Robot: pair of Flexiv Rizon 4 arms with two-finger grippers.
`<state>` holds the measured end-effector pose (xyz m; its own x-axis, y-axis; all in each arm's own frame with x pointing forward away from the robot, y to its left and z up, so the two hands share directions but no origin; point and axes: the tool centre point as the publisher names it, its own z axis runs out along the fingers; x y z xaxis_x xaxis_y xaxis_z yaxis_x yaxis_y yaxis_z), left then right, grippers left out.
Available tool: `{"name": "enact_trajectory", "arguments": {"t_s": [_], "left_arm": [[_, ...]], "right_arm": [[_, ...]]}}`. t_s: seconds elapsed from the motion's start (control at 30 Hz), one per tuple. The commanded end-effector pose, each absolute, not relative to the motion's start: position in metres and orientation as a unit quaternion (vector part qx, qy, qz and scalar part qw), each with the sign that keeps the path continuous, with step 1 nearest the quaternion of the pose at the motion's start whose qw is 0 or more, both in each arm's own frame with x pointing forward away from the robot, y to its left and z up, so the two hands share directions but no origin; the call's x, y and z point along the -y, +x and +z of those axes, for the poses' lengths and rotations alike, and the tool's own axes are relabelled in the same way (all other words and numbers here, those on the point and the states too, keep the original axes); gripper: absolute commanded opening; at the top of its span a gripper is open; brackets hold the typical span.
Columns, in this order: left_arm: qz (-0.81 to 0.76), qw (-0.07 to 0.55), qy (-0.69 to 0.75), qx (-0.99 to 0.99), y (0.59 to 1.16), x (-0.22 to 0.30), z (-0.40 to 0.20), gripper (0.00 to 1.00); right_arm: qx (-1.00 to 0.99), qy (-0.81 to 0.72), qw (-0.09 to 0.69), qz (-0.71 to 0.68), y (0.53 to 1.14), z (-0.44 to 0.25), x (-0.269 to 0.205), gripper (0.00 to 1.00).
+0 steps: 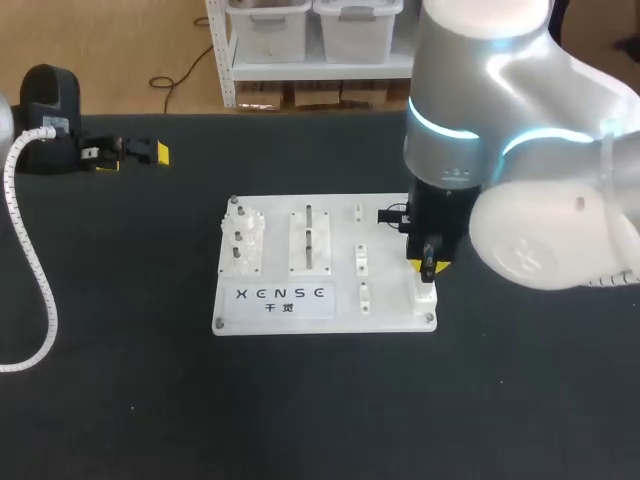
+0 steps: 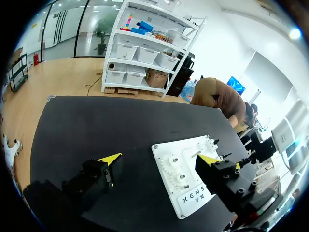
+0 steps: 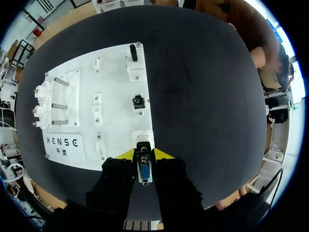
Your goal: Insert the USB connector, Ethernet cable, and multi-pin plug into their matching sockets one by one.
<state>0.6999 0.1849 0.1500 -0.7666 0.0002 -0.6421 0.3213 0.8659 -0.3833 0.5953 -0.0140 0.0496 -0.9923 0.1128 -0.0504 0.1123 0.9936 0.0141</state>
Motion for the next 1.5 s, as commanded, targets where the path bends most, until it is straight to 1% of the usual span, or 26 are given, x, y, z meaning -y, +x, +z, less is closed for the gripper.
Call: {"name": "enact_trajectory", "arguments": {"t_s": [0.03,0.23,0.27,0.3,0.33,0.37,1.3,1.5], "left_arm": [[-0.243,0.330,0.089,-0.908,0.700,-0.185,0.150,1.00],[-0.243,0.330,0.089,-0.908,0.700,-0.185,0.150,1.00],[-0.243,0.330,0.089,-0.908,0.700,-0.185,0.150,1.00],[-0.243,0.330,0.089,-0.908,0.700,-0.185,0.150,1.00],[-0.243,0.330,0.089,-0.908,0.700,-0.185,0.150,1.00],[-0.243,0.330,0.089,-0.908,0.700,-0.185,0.150,1.00],[-0.243,0.330,0.089,-0.908,0.700,-0.185,0.150,1.00],[-0.243,0.330,0.089,-0.908,0.700,-0.185,0.150,1.00]], "right_arm": [[-0.998,0.057,0.016,0.004,0.598,0.012,0.015,0.00],[-0.998,0.062,0.023,-0.004,0.596,0.016,0.017,0.00],[-0.998,0.064,0.025,-0.007,0.597,0.017,0.017,0.13],[-0.997,0.066,0.025,-0.009,0.597,0.018,0.017,0.36],[-0.997,0.066,0.026,-0.010,0.598,0.018,0.018,0.55],[-0.997,0.068,0.028,-0.012,0.599,0.020,0.019,1.00],[-0.990,0.105,0.089,-0.026,0.625,0.073,0.031,1.00],[-0.989,0.118,0.082,-0.044,0.629,0.079,0.031,1.00]]}}
